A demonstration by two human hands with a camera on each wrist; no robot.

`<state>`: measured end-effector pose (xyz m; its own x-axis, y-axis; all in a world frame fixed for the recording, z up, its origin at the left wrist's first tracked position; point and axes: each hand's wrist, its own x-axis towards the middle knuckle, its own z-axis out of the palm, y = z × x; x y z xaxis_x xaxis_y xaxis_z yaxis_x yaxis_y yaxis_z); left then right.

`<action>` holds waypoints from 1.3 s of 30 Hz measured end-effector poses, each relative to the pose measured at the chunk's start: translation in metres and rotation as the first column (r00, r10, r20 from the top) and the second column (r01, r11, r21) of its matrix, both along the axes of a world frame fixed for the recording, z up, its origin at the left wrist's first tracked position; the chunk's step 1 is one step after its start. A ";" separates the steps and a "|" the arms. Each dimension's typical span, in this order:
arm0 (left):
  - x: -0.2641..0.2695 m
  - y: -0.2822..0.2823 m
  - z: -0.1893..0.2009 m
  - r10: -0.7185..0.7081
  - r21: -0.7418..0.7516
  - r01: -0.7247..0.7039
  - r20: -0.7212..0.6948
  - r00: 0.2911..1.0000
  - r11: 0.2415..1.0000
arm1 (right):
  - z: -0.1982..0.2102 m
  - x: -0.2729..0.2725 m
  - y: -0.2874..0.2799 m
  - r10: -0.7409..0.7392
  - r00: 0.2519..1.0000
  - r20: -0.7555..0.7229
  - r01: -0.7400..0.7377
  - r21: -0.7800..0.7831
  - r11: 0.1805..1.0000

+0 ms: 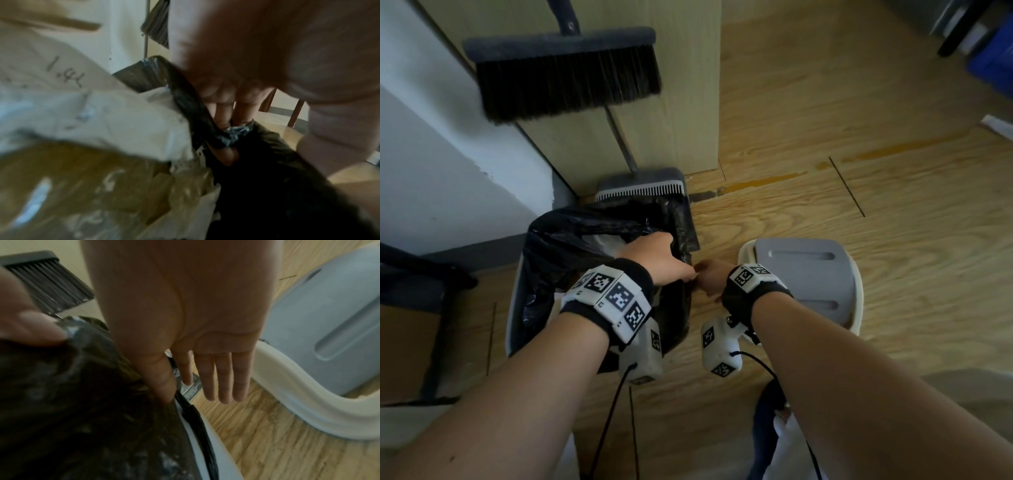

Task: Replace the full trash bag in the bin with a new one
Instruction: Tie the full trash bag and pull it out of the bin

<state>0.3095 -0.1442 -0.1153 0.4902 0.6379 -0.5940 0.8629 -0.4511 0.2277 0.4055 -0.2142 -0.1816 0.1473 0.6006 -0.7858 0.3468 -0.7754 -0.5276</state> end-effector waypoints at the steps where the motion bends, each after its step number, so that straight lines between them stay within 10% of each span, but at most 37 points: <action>1: -0.002 0.001 -0.001 0.007 -0.018 -0.007 0.001 1.000 1.000 | -0.001 -0.003 0.001 -0.004 1.000 -0.022 0.004 0.005 1.000; 15: -0.018 0.012 -0.004 0.131 -0.176 -0.105 0.140 0.982 0.979 | -0.015 -0.003 0.004 -0.313 0.942 -0.117 0.310 -0.045 0.950; 21: -0.022 0.012 -0.004 0.120 -0.165 -0.092 0.172 0.978 0.982 | 0.002 0.008 -0.002 -0.586 0.773 -0.242 0.612 0.042 0.790; 30: -0.036 0.012 0.014 0.125 -0.046 -0.116 0.367 0.922 0.992 | 0.050 0.017 -0.004 -0.481 0.877 0.000 0.474 0.166 0.865; 39: -0.061 0.016 0.058 0.179 0.059 -0.249 0.539 0.823 0.967 | 0.126 0.001 0.008 -0.554 0.833 -0.022 0.507 0.431 0.746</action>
